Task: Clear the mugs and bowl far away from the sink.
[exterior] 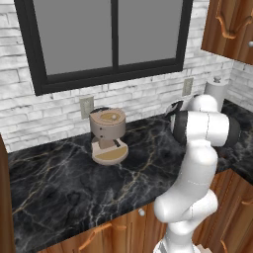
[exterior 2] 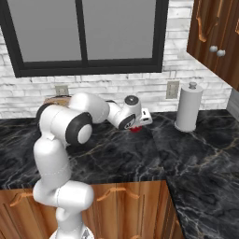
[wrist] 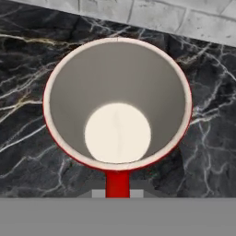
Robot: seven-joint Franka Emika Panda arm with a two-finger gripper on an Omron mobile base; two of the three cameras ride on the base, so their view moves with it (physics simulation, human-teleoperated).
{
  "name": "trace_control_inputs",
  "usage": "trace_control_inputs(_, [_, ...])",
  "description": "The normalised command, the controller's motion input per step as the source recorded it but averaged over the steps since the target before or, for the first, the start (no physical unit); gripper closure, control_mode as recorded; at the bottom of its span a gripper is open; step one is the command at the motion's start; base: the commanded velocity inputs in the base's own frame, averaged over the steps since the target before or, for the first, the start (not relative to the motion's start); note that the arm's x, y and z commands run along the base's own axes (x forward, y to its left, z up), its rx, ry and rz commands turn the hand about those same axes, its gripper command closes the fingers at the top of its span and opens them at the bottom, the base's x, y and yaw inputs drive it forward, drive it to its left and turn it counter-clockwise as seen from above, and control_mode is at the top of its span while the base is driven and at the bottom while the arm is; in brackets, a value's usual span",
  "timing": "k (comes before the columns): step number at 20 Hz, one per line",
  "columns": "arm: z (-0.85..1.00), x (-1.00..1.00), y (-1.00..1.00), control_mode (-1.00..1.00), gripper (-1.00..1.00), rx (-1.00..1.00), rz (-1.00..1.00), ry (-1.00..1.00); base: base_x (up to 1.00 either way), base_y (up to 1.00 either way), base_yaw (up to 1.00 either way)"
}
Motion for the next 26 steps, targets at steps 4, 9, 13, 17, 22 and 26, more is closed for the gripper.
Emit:
trace_control_inputs(4, [-0.28,0.26,0.00,-1.00,1.00,0.00,0.01,0.00,0.00,0.00,0.00])
trace_control_inputs(9, [-0.31,0.32,-0.03,-1.00,1.00,0.00,0.00,0.02,0.00,0.00,0.00])
trace_control_inputs(13, [-0.28,0.32,-0.02,-1.00,1.00,0.00,0.00,0.01,0.00,0.00,0.00])
trace_control_inputs(17, [-0.23,0.30,0.00,-1.00,1.00,0.00,0.00,0.00,0.00,0.00,0.00])
trace_control_inputs(22, [-0.30,0.35,0.00,-1.00,1.00,0.00,0.00,0.01,0.00,0.00,0.00])
trace_control_inputs(26, [-0.17,0.17,0.00,-1.00,-1.00,0.00,0.00,0.00,0.00,0.00,0.00])
